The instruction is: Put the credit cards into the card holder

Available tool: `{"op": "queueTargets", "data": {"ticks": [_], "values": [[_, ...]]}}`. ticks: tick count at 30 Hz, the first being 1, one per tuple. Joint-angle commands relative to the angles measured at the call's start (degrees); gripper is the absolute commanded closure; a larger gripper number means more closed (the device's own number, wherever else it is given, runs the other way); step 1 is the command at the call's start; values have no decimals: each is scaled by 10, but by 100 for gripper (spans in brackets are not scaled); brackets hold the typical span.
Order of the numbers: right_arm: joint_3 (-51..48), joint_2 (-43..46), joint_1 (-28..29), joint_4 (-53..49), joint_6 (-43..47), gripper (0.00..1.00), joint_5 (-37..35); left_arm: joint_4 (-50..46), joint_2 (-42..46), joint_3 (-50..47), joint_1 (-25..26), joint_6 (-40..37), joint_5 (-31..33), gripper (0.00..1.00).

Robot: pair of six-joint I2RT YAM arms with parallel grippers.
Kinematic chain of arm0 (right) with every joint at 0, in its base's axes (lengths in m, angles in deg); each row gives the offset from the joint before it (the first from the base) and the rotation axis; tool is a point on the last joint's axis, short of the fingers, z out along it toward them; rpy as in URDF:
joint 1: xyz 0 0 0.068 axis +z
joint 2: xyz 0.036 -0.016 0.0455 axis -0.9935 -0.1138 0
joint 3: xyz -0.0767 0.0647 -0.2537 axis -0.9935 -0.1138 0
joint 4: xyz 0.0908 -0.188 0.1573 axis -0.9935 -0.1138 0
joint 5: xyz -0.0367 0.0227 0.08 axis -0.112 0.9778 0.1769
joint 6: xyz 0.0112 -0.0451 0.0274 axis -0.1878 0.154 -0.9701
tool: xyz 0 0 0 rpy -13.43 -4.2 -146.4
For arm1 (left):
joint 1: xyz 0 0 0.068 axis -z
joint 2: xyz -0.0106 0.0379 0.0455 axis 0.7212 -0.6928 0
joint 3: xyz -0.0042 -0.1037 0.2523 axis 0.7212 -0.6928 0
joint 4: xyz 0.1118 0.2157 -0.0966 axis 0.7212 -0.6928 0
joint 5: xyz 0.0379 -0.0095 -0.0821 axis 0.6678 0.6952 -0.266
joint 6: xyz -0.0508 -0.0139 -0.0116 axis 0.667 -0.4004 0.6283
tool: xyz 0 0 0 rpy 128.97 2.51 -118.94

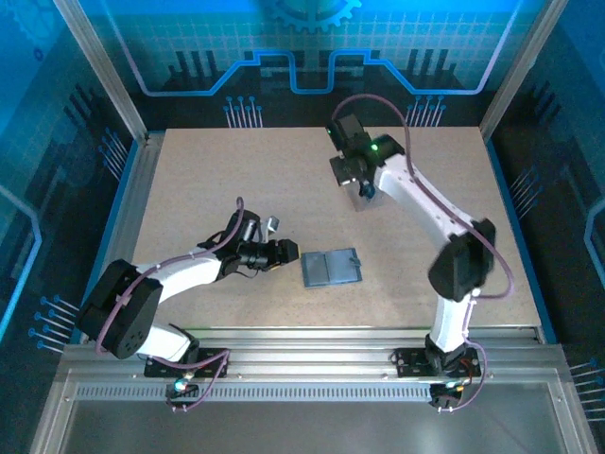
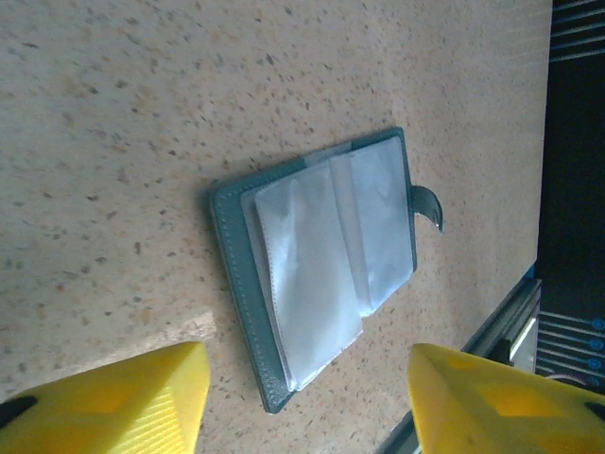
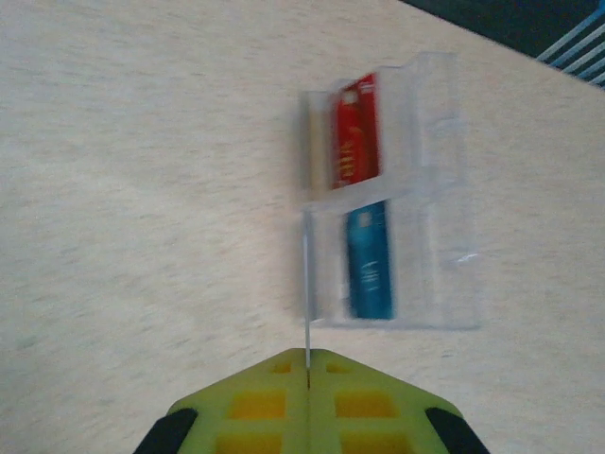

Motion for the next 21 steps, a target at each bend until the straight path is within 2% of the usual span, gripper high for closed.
{"op": "queueTargets", "data": {"ticks": [1, 6, 12, 17, 21], "values": [[-137, 80, -2, 105, -57, 100, 130, 29, -1, 13, 18, -12, -27, 45], [-359, 190, 2, 249, -118, 100, 245, 70, -25, 24, 43, -14, -50, 55], [-540, 268, -7, 380, -166, 100, 301, 102, -90, 51, 61, 0, -74, 68], [-626, 278, -29, 472, -201, 100, 369, 109, -130, 61, 63, 5, -77, 76], [-661, 266, -34, 525, -220, 100, 393, 93, -150, 68, 63, 4, -72, 80]]}}
